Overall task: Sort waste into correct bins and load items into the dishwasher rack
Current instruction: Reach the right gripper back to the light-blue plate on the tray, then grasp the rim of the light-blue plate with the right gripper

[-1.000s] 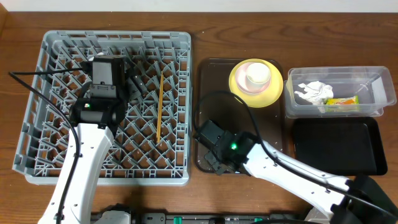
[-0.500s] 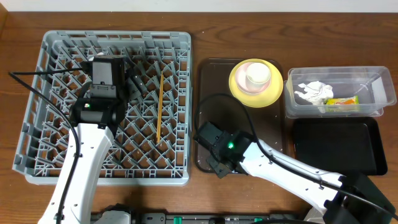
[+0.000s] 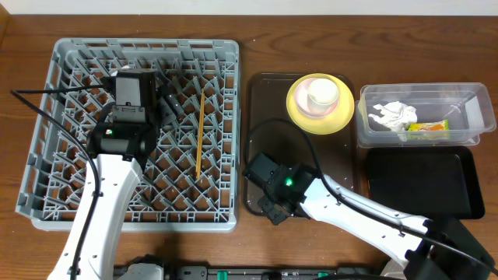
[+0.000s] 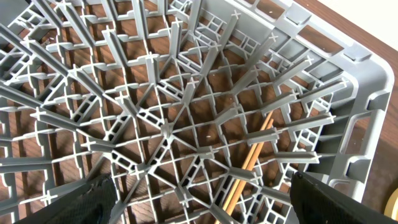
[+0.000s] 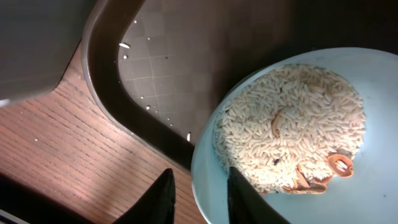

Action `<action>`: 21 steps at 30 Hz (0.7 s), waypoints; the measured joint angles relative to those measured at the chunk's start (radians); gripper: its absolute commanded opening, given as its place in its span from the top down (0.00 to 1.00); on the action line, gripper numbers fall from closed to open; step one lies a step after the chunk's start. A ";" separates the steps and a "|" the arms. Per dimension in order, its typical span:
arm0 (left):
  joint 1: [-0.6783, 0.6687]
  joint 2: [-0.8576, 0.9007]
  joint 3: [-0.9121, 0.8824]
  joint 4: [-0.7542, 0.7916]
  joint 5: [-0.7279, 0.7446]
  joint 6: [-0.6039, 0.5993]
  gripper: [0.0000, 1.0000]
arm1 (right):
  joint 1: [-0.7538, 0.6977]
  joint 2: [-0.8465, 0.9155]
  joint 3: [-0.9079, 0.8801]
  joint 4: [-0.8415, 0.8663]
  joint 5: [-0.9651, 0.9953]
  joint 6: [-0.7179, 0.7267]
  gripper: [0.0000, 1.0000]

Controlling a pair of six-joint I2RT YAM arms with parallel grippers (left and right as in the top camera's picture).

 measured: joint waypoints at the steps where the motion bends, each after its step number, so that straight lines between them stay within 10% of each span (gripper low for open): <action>1: 0.000 0.000 0.000 0.000 0.000 0.000 0.09 | 0.000 0.000 -0.002 0.003 -0.002 0.001 0.69; 12: 0.000 0.000 0.000 0.000 0.000 0.000 0.09 | 0.000 0.000 -0.085 0.068 0.019 0.003 0.91; 21: 0.000 0.000 0.000 0.000 0.000 0.000 0.09 | -0.039 0.001 -0.086 0.064 0.207 0.084 0.86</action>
